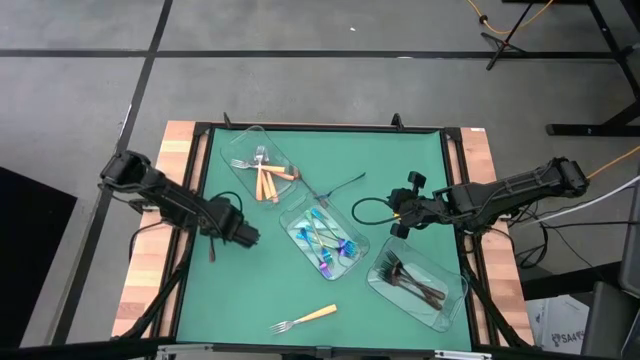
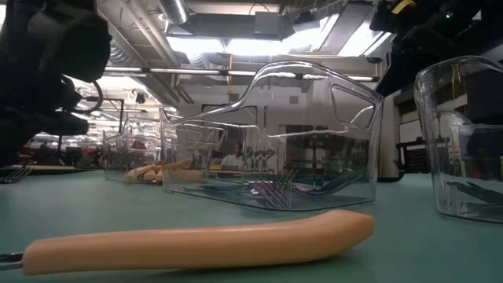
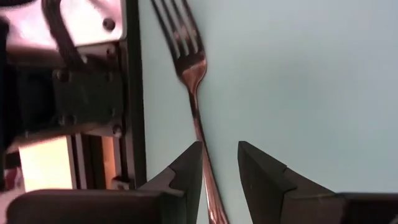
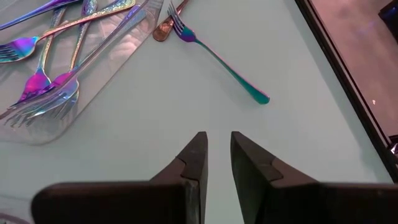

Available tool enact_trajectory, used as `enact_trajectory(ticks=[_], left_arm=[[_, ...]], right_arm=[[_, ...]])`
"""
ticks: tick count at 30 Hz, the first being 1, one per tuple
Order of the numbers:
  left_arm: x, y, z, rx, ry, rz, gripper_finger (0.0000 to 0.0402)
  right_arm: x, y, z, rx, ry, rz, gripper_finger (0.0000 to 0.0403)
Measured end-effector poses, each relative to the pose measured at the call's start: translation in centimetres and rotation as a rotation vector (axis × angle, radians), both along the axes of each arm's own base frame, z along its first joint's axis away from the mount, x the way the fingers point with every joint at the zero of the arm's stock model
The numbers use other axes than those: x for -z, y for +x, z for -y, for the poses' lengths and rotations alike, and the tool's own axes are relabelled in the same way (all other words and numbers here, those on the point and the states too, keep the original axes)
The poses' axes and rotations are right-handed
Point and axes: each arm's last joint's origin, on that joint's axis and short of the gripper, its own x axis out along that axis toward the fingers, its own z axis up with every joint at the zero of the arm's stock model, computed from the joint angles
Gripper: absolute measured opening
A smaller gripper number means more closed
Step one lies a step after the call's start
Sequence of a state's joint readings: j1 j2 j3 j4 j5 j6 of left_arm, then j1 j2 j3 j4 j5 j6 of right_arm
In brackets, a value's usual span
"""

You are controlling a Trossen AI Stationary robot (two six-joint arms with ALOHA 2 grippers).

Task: Sort silverware by color (type)
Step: Put black fork into the bottom transparent bin

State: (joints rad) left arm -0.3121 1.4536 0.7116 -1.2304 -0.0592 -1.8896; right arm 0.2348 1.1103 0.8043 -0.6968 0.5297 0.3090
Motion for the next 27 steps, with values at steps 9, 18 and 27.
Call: enact_trajectory(ticks=[9, 18, 27], left_arm=[[0.0, -0.7, 1.8, -0.208, 0.076, 0.037, 0.0096], [1.5, -2.1, 1.8, -0.257, 0.123, 0.029, 0.0096], [2.3, -2.5, 1.2, -0.278, 0.134, 0.021, 0.0096]], right_arm=[[0.0, 0.0, 0.0, 0.000, 0.000, 0.000, 0.0057], [0.0, 0.0, 0.0, 0.000, -0.001, 0.000, 0.0057], [0.0, 0.0, 0.0, 0.000, -0.001, 0.000, 0.0057]])
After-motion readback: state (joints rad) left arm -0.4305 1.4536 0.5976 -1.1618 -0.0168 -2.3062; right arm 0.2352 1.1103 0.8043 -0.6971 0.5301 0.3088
